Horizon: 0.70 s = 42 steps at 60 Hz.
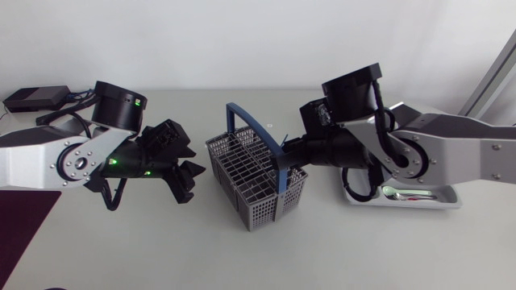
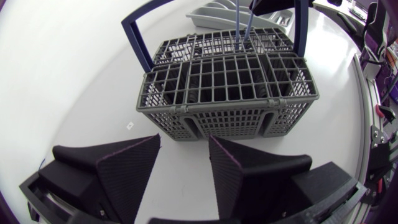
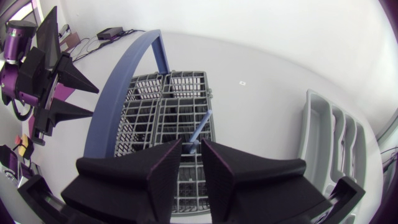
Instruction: Unload the cutlery basket into the drawer organizer.
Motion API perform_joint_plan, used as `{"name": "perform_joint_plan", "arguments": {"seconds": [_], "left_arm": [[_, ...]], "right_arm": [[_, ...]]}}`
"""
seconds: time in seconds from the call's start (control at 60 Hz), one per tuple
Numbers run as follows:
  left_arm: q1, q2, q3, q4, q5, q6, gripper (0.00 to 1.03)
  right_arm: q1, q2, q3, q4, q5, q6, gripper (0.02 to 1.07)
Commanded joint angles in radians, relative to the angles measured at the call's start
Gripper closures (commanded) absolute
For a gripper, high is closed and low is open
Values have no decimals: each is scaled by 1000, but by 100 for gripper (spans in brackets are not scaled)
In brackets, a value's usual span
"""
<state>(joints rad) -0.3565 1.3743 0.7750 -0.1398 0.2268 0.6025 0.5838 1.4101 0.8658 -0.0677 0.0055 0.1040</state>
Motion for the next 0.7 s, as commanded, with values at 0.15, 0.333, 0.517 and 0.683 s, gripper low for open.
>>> {"name": "perform_joint_plan", "arguments": {"seconds": [0.15,0.333,0.517,0.683], "left_arm": [[-7,-11,-37,-3,6,11,26],[-13,-4,-25,2,8,6,26],[-16,129,46,51,6,-3,26],[-13,216,107,78,6,-18,26]], "right_arm": [[-1,-134,-53,-52,11,20,70],[-85,-188,-114,-67,-35,17,70],[-179,-132,-165,-3,-110,17,70],[-216,-11,-169,62,-157,31,70]]}}
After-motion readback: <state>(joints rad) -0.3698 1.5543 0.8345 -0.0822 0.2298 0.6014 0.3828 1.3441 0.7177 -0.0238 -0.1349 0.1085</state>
